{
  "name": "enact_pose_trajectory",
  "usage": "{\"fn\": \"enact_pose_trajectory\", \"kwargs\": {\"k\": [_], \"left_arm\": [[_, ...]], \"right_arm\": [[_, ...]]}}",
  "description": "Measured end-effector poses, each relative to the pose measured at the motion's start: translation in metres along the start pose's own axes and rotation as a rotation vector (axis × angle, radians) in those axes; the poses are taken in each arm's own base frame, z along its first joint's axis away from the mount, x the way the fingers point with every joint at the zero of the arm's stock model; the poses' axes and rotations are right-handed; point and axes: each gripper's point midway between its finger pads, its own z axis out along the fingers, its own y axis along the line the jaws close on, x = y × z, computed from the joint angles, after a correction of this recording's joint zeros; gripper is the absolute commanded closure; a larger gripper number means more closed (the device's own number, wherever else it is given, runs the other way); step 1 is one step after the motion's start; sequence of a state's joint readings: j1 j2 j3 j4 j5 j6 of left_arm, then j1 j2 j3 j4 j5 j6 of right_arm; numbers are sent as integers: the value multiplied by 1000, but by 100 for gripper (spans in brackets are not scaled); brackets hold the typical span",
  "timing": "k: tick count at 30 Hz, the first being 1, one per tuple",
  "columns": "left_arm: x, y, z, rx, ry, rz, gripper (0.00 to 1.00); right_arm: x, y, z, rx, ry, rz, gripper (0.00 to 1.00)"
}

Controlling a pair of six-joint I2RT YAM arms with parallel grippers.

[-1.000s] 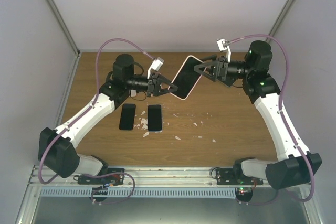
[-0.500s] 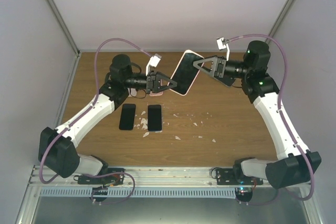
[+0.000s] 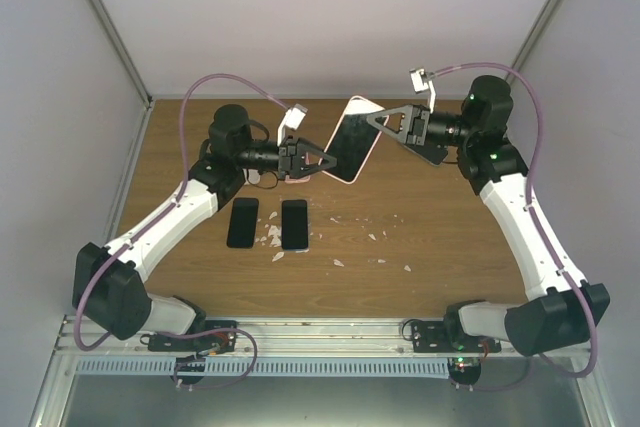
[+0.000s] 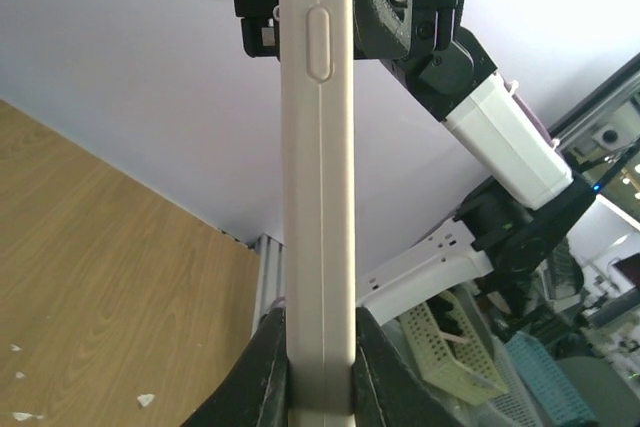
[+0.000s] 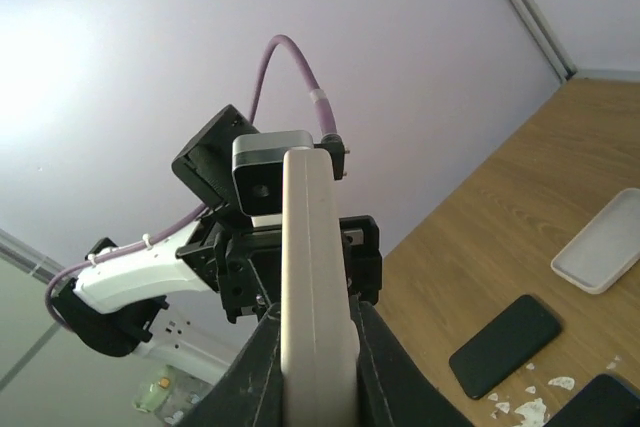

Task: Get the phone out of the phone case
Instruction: Adjust the phone, then remove the phone case from the phone.

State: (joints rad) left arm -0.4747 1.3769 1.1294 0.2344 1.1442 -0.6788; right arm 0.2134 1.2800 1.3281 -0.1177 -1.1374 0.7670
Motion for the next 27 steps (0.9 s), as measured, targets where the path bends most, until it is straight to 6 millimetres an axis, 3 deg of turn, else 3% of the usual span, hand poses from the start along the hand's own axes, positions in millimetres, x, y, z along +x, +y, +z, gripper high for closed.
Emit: {"fn": "enact_pose_trajectory", "kwargs": {"k": [9, 15, 27], "left_arm": [[4, 4, -12, -75, 11, 102, 69], [9, 2, -25, -113, 24, 160, 69], [19, 1, -27, -119, 41, 171, 70]], "right_arm": [[2, -4, -3, 4, -1, 11, 100], [5, -5, -7, -13, 5, 7, 99], [7, 16, -11, -72, 18, -60, 99]]}}
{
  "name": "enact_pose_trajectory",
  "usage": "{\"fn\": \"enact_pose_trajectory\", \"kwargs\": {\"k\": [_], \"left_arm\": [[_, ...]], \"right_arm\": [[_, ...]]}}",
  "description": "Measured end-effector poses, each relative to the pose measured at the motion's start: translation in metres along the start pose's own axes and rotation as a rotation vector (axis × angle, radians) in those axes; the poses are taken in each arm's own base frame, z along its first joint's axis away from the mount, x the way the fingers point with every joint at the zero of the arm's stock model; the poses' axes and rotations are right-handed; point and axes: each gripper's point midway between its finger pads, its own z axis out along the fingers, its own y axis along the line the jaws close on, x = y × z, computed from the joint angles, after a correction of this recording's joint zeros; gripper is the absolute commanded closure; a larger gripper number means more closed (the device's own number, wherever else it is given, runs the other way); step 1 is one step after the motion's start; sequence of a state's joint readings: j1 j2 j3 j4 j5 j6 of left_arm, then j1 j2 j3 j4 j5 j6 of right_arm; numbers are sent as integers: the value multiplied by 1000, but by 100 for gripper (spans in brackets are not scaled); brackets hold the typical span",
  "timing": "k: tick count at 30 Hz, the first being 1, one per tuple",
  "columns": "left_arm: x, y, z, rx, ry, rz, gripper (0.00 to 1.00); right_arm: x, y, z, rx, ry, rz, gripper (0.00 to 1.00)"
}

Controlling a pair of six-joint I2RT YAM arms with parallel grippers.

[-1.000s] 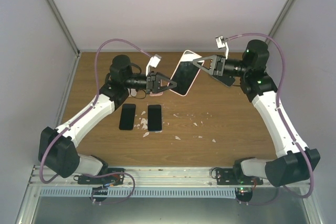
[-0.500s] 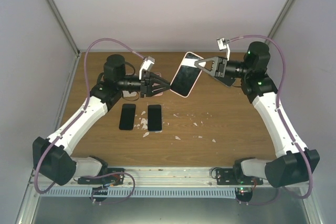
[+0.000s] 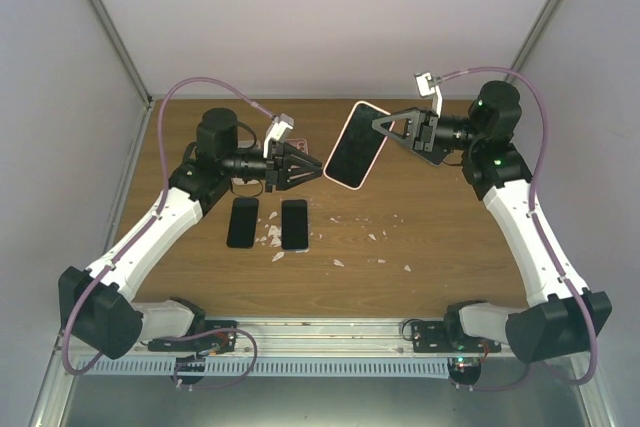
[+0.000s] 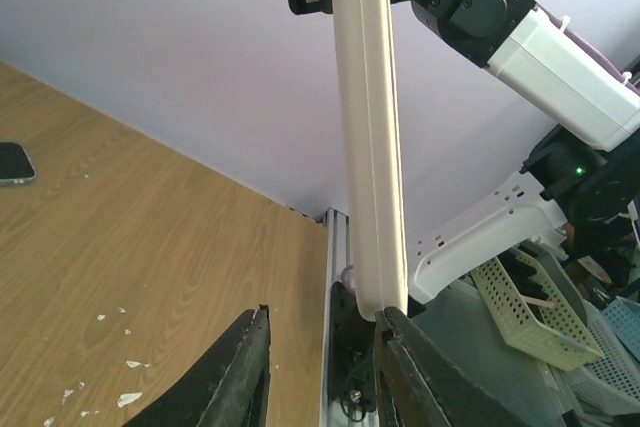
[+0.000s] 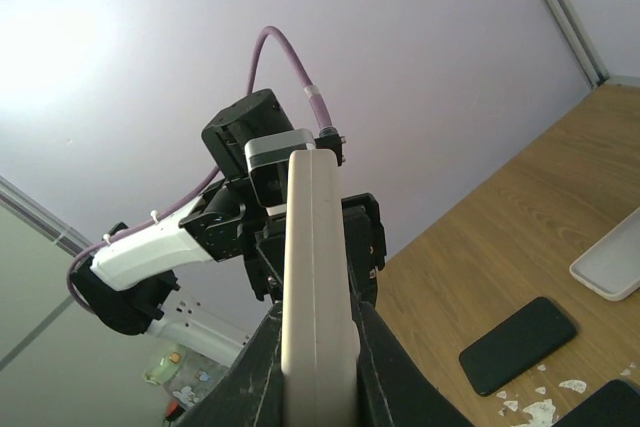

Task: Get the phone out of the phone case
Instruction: Remove the phone case from the phone.

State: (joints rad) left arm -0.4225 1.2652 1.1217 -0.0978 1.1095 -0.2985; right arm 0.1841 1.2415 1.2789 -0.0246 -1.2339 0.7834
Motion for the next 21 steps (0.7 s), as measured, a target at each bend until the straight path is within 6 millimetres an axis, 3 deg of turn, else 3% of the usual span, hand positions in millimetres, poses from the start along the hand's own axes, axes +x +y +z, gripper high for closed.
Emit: {"fn": "enact_pose_trajectory", "kwargs": {"k": [21], "left_arm": [[-1, -8, 5, 33, 3, 4, 71]], "right_arm": [[1, -2, 0, 2, 0, 5, 100]]}}
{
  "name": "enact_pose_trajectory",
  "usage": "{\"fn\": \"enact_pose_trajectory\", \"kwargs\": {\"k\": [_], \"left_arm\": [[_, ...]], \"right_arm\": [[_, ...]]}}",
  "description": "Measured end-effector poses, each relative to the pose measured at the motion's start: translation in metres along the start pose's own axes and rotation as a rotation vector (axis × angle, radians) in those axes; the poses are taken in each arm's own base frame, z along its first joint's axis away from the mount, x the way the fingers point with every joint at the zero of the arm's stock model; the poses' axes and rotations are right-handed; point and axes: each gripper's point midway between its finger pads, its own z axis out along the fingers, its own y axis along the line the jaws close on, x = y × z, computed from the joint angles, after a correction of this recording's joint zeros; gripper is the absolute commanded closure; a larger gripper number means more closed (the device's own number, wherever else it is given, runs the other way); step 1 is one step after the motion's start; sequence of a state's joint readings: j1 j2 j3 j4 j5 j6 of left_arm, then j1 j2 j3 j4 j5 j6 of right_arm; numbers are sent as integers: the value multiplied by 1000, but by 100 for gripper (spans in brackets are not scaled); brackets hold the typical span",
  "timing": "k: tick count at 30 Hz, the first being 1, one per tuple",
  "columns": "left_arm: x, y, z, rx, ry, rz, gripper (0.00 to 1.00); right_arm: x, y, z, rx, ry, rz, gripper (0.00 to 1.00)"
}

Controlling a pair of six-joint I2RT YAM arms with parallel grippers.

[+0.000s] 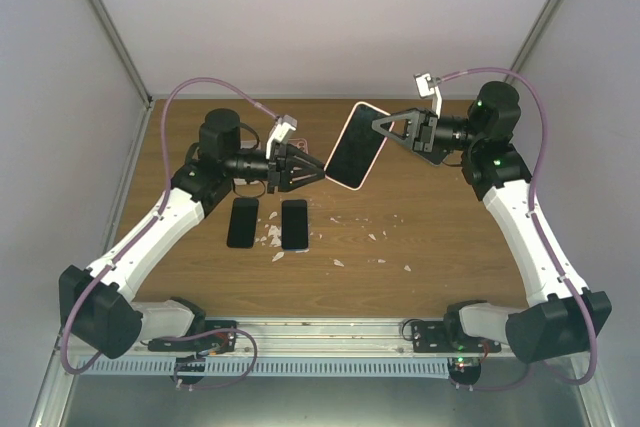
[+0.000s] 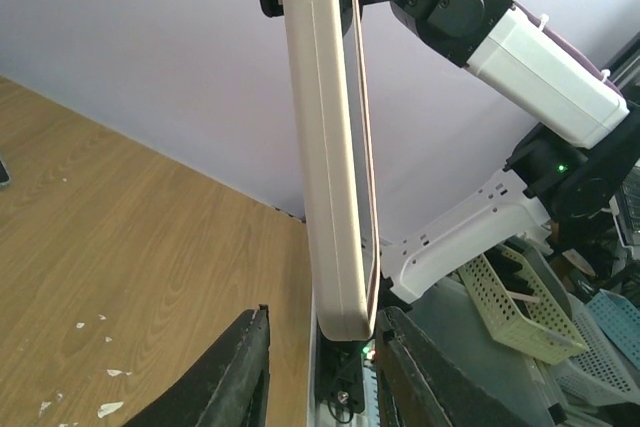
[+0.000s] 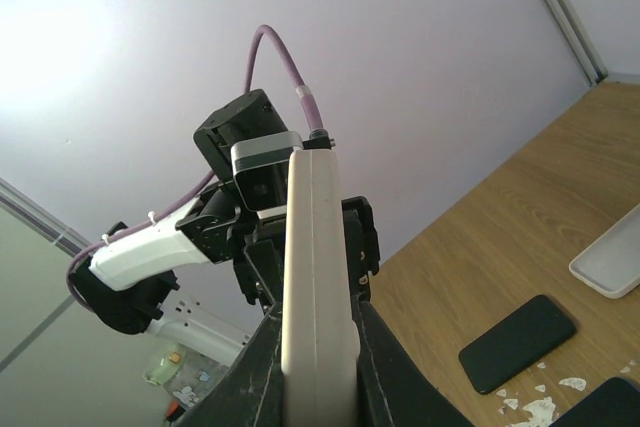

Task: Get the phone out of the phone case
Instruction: Remove the phone case from the phone.

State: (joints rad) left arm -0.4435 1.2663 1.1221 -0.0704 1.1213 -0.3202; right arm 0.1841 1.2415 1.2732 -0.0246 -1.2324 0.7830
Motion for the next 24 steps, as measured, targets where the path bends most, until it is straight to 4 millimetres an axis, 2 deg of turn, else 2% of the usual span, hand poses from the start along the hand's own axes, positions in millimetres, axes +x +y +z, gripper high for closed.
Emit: {"fn": "enact_pose_trajectory", "kwargs": {"k": [14, 17, 24], "left_arm": [[-3, 11, 0, -55, -16, -9, 91], [-3, 15, -2, -70, -22, -12, 92], [12, 44, -2, -150, -19, -93, 92]], "right_arm": [[-4, -2, -1, 10, -18, -21, 99], [-7, -1, -2, 9, -27, -30, 100], [0, 18, 2, -75, 23, -30, 100]]}}
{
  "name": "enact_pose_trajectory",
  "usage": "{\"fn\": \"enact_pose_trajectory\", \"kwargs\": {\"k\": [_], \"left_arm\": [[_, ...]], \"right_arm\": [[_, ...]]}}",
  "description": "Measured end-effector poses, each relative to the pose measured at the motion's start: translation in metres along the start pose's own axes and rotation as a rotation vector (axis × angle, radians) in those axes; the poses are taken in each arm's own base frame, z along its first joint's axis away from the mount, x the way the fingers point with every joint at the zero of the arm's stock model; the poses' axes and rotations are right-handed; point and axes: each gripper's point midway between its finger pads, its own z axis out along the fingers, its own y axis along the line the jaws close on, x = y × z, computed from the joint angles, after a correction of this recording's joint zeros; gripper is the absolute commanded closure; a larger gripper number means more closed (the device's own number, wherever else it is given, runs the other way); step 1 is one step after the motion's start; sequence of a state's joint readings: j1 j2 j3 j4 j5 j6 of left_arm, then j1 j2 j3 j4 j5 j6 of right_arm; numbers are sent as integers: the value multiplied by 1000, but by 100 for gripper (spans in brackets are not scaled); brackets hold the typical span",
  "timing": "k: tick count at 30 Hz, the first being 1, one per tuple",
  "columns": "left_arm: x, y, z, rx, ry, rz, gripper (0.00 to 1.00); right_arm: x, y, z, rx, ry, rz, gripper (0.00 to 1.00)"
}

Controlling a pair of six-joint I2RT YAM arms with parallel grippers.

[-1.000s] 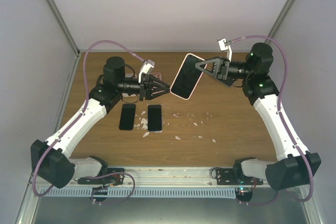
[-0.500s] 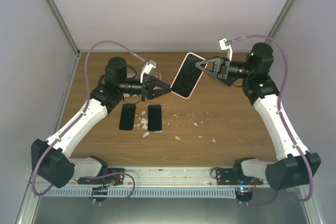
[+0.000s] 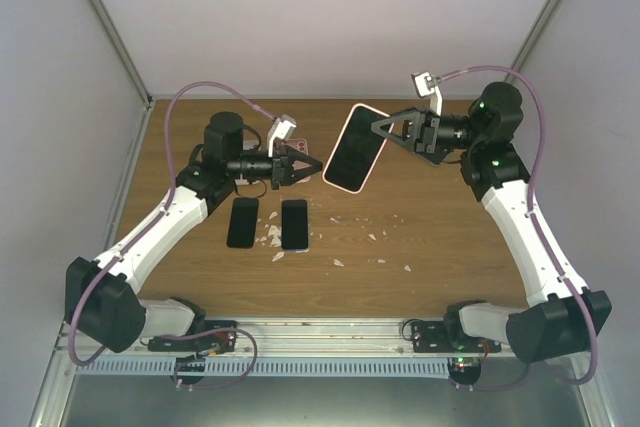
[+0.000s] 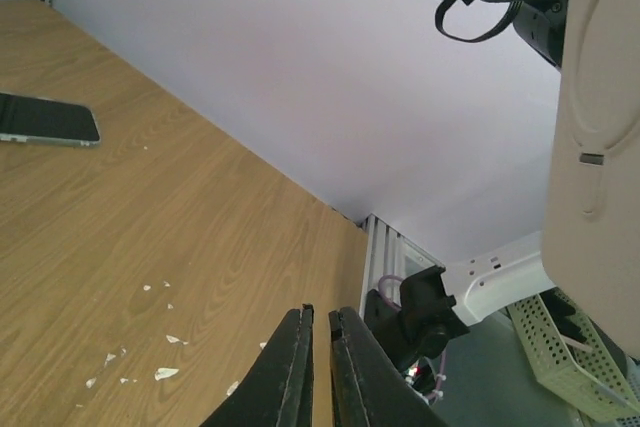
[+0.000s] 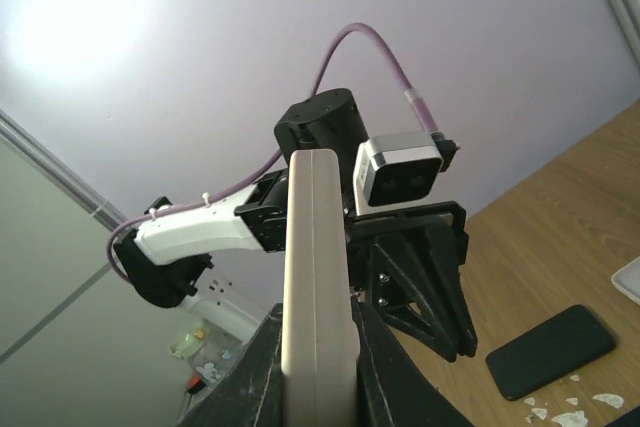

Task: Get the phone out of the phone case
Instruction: Remove the phone case from the phone.

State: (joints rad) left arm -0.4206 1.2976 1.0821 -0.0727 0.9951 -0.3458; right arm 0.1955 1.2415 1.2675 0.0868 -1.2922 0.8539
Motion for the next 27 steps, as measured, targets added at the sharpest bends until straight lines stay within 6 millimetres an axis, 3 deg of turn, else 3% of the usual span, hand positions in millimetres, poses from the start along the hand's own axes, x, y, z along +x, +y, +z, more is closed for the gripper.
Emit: {"fn": "enact_pose_trajectory", "kwargs": {"k": [8, 12, 17, 23, 27], "left_arm": [[1, -9, 0, 57, 2, -1, 73], [1, -26, -5, 120, -6, 8, 73], [-13, -45, -11, 164, -39, 60, 72], [-23, -52, -4, 162, -48, 101, 72], [-24, -46, 3, 151, -42, 90, 70]], "right_arm": [[0, -1, -1, 10, -1, -10, 100], [-7, -12, -6, 68, -34, -16, 100], [-9, -24, -10, 125, -59, -10, 100], [-8, -27, -10, 140, -62, -6, 100], [-9, -29, -11, 149, -66, -8, 100]]}}
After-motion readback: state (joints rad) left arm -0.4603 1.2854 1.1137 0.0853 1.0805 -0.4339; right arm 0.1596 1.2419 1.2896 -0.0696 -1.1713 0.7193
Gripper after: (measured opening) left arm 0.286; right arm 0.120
